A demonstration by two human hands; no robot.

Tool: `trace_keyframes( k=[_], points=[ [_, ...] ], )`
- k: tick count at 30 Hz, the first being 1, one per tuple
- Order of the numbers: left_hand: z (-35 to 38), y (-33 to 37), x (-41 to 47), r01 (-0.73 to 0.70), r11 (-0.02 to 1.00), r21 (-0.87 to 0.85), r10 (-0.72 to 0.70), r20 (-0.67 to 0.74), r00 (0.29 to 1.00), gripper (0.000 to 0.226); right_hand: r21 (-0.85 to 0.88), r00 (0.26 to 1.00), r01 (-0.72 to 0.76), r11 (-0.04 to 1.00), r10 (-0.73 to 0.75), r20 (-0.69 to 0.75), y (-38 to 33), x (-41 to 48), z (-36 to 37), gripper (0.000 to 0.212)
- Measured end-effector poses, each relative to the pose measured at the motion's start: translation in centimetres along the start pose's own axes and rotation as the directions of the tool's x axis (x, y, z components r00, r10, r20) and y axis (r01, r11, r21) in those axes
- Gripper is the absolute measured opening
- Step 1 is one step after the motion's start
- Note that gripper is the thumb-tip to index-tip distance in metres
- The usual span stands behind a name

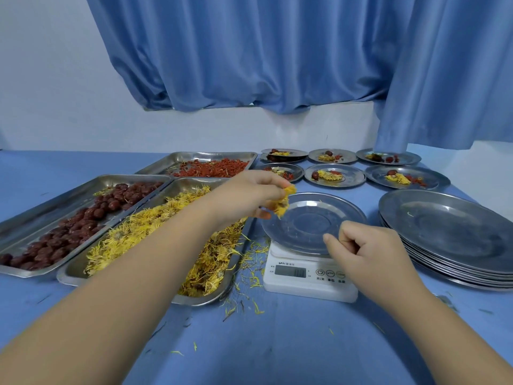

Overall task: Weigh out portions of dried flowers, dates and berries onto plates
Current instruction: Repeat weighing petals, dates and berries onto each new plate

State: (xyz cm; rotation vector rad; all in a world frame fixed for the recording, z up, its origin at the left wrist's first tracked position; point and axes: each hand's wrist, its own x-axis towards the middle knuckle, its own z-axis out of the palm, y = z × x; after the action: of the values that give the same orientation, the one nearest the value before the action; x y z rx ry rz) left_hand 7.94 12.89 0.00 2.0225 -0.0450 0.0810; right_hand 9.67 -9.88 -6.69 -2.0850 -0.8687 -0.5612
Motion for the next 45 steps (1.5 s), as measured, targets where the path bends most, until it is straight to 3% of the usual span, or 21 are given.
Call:
trace_keyframes(
  k=[5, 8, 22, 27, 31, 35, 38, 43, 45],
  points=[
    [3.1, 0.8, 2.1, -0.052, 0.964, 0.260, 0.048, 0.023, 0.999, 0.023, -0.008, 1.000, 0.008, 1.000, -0.008, -0.010, 0.2, 0.2, -0.3, 0.051],
    [3.6, 0.8, 2.5, -0.038, 0.964, 0.262, 0.033, 0.024, 0.999, 0.029, -0.005, 1.000, 0.008, 1.000, -0.008, -0.017, 0.3, 0.2, -0.5, 0.051],
    [0.1, -0.9, -0.8, -0.040, 0.969, 0.242, 0.052, -0.046, 0.998, 0.017, 0.004, 1.000, 0.000, 1.000, 0.000, 0.023, -0.7, -0.4, 0.0, 0.048],
    [-3.2, -2.5, -3.0, -0.007, 0.964, 0.265, 0.040, -0.119, 0.992, 0.017, 0.018, 0.996, 0.088, 0.996, -0.088, 0.005, -3.3, -0.4, 2.0, 0.039],
    [-7.7, -4.0, -4.4, 0.049, 0.944, 0.325, 0.024, -0.218, 0.976, 0.016, 0.044, 0.994, 0.102, 0.994, -0.103, 0.038, -6.2, 1.4, 4.9, 0.019],
    [-13.6, -5.9, -5.7, 0.170, 0.896, 0.410, 0.004, -0.391, 0.921, 0.014, -0.010, 0.986, 0.131, 0.991, -0.129, 0.107, -7.8, 1.4, 7.7, 0.002],
    [-18.4, -8.1, -6.8, 0.339, 0.792, 0.508, -0.016, -0.538, 0.843, 0.016, -0.083, 0.971, 0.204, 0.975, -0.190, 0.148, -8.0, 0.7, 8.7, 0.008],
    [-22.8, -12.4, -8.5, 0.547, 0.557, 0.625, -0.244, -0.506, 0.827, 0.028, -0.097, 0.968, 0.224, 0.970, -0.210, 0.139, -8.1, 0.6, 8.9, 0.011],
    [-23.3, -13.4, -8.9, 0.562, 0.522, 0.641, -0.313, -0.469, 0.826, 0.036, -0.092, 0.969, 0.222, 0.971, -0.209, 0.131, -8.1, 0.6, 8.9, 0.009]
  ],
)
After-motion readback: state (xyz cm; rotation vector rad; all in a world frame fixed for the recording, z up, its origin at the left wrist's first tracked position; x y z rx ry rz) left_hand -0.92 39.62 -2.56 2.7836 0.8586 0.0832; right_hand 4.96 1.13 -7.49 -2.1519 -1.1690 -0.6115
